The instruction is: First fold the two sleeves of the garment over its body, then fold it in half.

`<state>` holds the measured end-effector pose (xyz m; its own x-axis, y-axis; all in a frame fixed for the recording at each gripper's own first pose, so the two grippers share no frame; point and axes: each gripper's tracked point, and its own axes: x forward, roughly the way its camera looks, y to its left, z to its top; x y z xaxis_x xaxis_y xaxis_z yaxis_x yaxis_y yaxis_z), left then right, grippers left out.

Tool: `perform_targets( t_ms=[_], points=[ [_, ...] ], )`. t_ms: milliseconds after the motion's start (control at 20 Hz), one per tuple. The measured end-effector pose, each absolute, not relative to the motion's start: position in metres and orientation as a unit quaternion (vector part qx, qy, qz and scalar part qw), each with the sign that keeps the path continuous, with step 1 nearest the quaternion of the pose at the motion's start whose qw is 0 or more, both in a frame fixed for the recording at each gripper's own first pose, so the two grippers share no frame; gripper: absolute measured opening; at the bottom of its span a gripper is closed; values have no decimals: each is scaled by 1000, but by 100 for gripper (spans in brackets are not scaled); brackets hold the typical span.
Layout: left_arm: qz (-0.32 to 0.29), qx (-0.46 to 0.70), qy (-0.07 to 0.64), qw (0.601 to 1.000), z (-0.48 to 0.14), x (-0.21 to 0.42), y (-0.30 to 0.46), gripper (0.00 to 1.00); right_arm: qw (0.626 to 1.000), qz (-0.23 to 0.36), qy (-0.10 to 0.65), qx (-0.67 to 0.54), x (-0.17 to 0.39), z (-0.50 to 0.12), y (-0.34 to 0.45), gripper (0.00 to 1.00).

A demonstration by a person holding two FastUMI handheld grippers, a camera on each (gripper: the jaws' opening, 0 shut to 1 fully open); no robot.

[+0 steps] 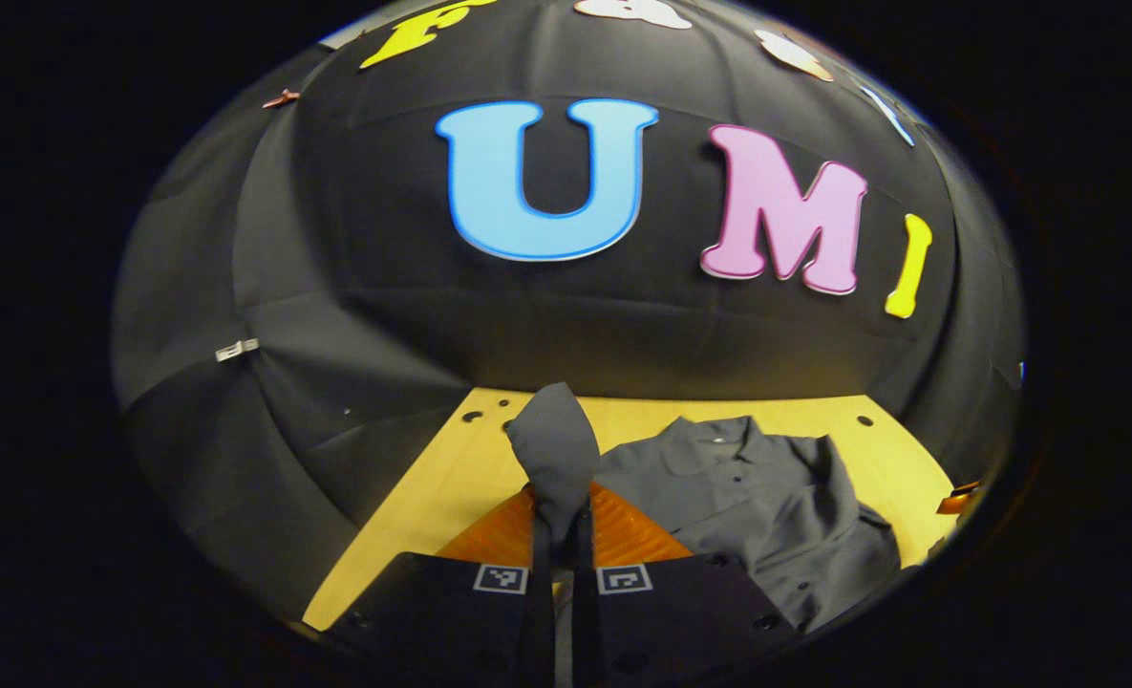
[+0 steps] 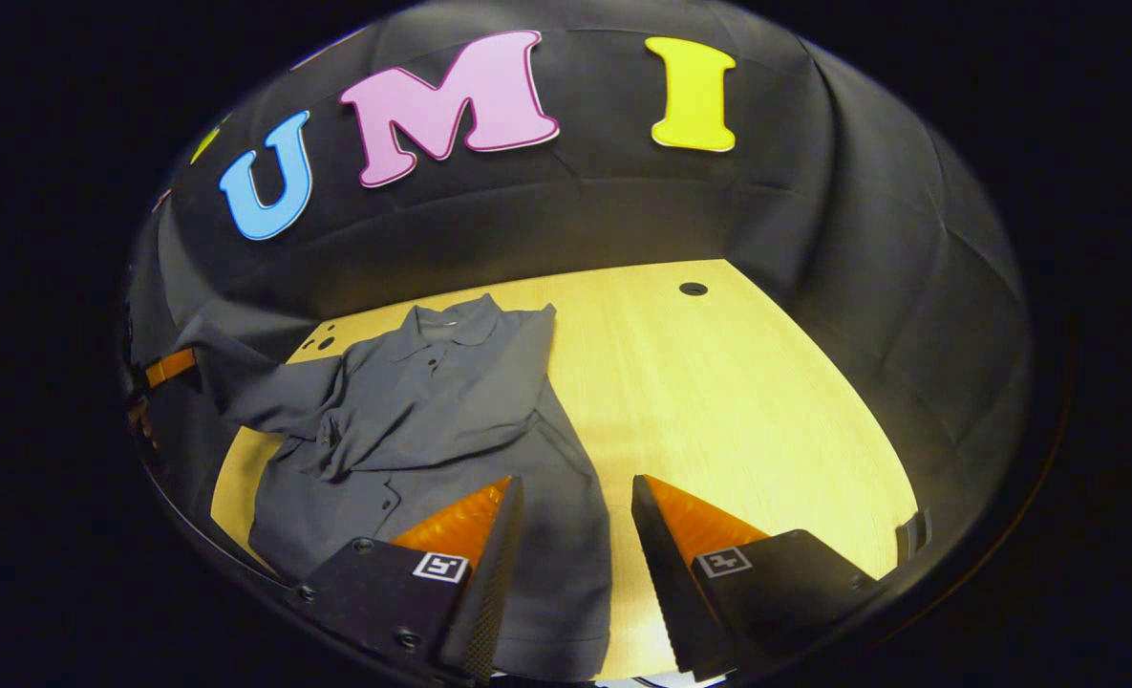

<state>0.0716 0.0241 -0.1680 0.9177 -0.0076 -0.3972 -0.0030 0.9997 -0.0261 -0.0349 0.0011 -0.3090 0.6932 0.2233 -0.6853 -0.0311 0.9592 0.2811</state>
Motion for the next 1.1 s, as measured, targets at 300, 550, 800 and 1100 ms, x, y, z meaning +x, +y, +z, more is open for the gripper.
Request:
perform_targets(
  t_ms=[300, 550, 800, 1100],
  points=[
    [-67, -17, 195, 978, -160, 83, -80, 12, 909, 71, 393, 120, -44, -323, -28, 71],
    [-112, -17, 208, 972, -174, 83, -153, 12, 908, 79, 394, 117, -46, -328, -48, 71],
    [-140, -6, 240, 961, -208, 80, -209, 12, 901, 72, 406, 133, -57, -343, -63, 71],
    [-149, 13, 283, 947, -261, 81, -246, 12, 890, 60, 427, 148, -72, -361, -79, 71]
  ],
)
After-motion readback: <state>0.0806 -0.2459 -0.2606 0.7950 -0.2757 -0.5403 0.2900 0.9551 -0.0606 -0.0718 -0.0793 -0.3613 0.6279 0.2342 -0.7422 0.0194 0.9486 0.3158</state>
